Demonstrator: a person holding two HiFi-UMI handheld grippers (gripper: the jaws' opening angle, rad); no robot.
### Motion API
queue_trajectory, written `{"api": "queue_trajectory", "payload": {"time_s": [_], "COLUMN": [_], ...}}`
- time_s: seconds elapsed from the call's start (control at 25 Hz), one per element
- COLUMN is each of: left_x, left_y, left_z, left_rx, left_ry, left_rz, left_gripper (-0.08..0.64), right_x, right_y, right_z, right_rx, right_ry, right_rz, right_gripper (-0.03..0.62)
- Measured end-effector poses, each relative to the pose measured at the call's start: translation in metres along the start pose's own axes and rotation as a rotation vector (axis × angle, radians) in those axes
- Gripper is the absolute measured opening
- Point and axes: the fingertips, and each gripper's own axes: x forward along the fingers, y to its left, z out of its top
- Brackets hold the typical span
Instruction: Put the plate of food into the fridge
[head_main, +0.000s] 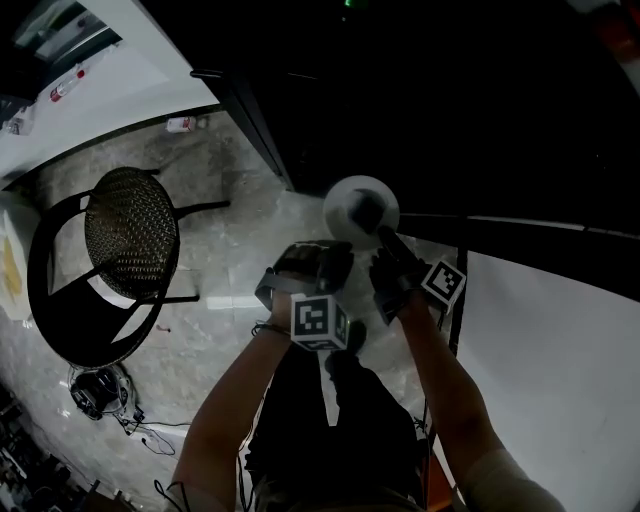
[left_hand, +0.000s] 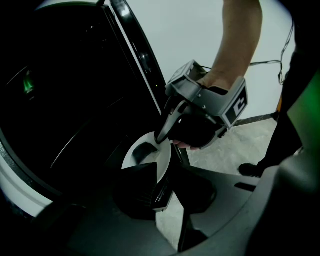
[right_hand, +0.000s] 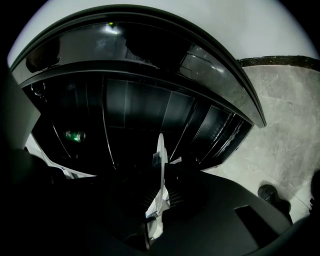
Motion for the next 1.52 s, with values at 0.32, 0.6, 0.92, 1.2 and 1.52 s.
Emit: {"api": "queue_trajectory", "payload": {"time_s": [0.32,0.6,0.92,1.2,1.52], "left_x": [0.016,0.030,0.047,0.058,0.066], "left_y": [0.003,0.007,0.007,0.019,0.019], "left_z": [0.000,-0.021,-0.026,-0.020,-0.024], "left_rx": [0.032,0.026,-0.034,-0.052,-0.043], "left_ry": [-0.002,0.028,0.029,0.045,0.054], "left_rz": [-0.029,-0.035,-0.030,0.014,0.015], "left_gripper": [0.081,0.080,0.074,0.064,0.057], "right_x": [0.016,0.025,0.029,0.032,0.035], "right_y": [-0.012,-0.019,-0.026,-0.031,-0.042], "right_z": [0.007,0.006,0.016,0.021,0.022], "right_rx": [0.006,0.030,0.044,0.084,0.095], "right_ry": [-0.019,-0.040,-0.064,-0.093,-0.099], "right_rz": [-0.021,-0.022,-0.020,-0.025,-0.046], "right_gripper": [0.028,0.028,0.028,0.028,0.028]}}
